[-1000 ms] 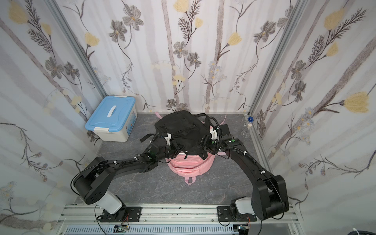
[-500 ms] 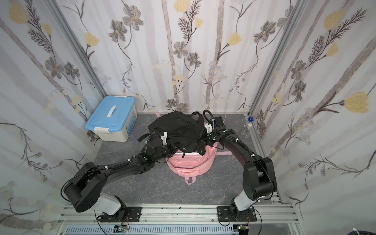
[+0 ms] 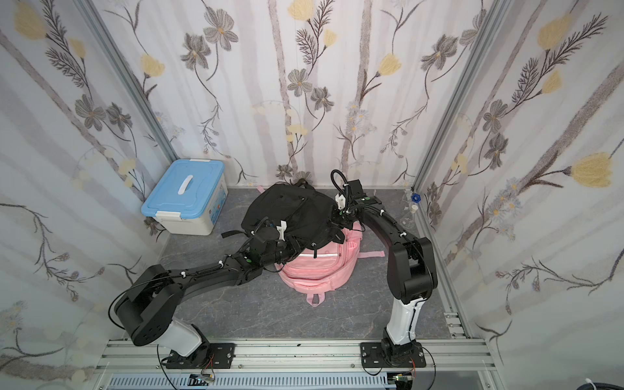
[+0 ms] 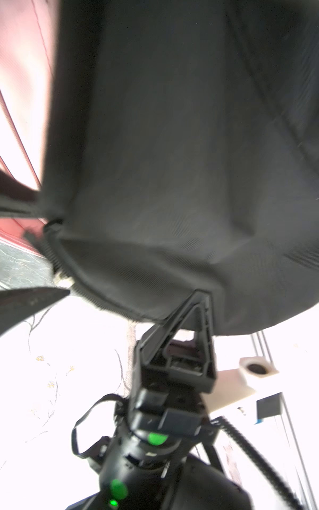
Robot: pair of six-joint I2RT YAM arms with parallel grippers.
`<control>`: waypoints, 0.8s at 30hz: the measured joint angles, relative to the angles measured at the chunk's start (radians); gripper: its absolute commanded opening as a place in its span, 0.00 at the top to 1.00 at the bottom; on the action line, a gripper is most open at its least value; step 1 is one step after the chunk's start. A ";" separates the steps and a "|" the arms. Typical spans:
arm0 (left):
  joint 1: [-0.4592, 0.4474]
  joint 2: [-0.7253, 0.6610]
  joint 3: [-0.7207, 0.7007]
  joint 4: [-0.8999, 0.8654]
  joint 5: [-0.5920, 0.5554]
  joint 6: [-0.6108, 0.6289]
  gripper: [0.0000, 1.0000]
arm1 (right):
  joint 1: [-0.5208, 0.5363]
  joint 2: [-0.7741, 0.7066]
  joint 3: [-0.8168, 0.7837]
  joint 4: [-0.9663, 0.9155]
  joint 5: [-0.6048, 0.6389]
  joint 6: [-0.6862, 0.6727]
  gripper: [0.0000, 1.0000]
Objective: Zip up the backpack
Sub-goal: Adjust the backpack at the center of the board.
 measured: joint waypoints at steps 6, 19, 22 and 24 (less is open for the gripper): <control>0.052 0.016 -0.051 0.062 0.058 -0.056 0.12 | -0.023 0.048 0.005 0.022 0.000 -0.005 1.00; 0.182 0.135 -0.101 0.297 0.127 -0.152 0.10 | -0.051 0.021 0.008 0.023 -0.088 0.004 1.00; 0.197 0.157 -0.066 0.325 0.146 -0.150 0.10 | -0.067 0.006 0.001 0.026 -0.115 0.013 1.00; 0.211 0.187 -0.047 0.352 0.158 -0.149 0.12 | -0.082 0.000 -0.009 0.028 -0.135 0.023 1.00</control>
